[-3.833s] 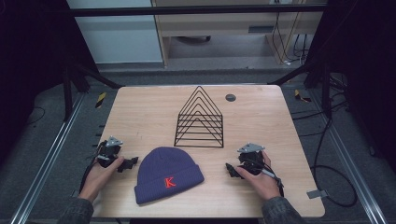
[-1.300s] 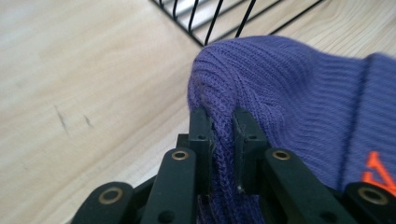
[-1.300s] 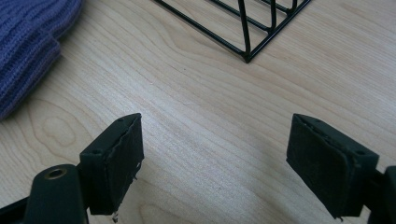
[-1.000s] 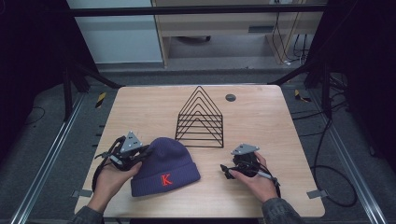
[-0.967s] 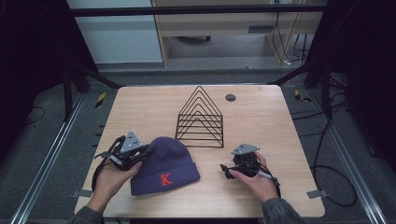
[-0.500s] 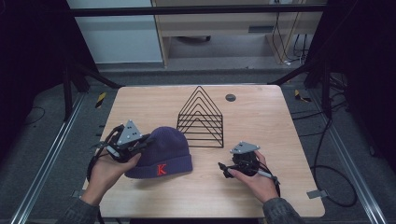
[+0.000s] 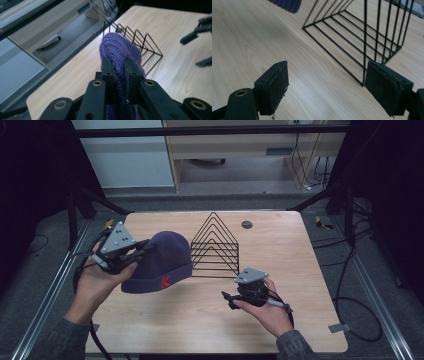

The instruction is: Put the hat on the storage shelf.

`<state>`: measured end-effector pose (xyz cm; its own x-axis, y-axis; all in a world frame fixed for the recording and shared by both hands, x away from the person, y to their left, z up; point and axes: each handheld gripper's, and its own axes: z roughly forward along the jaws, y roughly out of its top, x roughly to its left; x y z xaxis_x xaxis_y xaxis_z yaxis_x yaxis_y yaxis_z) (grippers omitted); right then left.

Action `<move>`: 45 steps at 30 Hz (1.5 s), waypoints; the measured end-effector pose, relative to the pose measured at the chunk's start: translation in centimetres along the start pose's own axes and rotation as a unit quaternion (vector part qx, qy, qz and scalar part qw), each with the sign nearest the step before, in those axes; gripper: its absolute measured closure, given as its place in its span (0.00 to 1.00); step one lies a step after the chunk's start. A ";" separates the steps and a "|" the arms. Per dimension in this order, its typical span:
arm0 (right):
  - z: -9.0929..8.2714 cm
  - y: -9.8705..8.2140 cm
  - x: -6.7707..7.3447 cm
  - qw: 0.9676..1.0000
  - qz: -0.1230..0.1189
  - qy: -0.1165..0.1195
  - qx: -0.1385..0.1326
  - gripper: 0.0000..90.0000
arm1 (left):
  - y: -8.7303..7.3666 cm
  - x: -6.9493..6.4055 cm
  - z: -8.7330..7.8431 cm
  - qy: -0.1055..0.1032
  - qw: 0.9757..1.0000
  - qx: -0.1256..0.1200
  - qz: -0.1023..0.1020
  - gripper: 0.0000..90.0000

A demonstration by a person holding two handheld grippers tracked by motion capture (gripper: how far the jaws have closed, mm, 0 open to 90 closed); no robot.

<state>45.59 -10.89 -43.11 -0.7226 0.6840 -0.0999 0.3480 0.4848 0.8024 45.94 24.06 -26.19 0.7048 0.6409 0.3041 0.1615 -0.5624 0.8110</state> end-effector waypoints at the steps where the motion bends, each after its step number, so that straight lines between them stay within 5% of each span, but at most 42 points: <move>1: 0.1 0.4 0.2 1.000 -0.001 0.004 -0.002 0.21 | 0.3 0.2 -0.2 -0.002 1.000 -0.004 -0.001 0.89; 11: 0.3 5.0 1.5 0.999 -0.025 0.027 -0.020 0.30 | 2.9 0.9 -0.7 -0.017 1.000 -0.023 0.013 0.89; 19: -0.3 8.6 1.1 0.998 -0.032 0.043 -0.034 0.40 | 4.4 0.4 -1.9 -0.031 0.998 -0.042 0.020 0.89; 29: 0.3 10.1 0.7 0.997 -0.038 0.070 -0.020 0.39 | 5.3 -0.7 -1.4 -0.059 0.996 -0.053 0.031 0.89; 36: 0.0 10.6 0.3 0.994 -0.045 0.093 -0.023 0.80 | 5.9 0.0 -0.8 -0.058 0.997 -0.052 0.017 0.89; 45: -2.3 12.4 -1.7 0.995 -0.044 0.085 -0.031 0.85 | 8.0 1.7 -0.1 -0.057 0.996 -0.064 0.001 0.88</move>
<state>49.77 -7.34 -31.67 -0.8414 0.5352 -0.0744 0.2454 0.5012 0.8298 48.39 20.68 -19.15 0.7806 0.5718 0.2523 0.0755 -0.4869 0.8702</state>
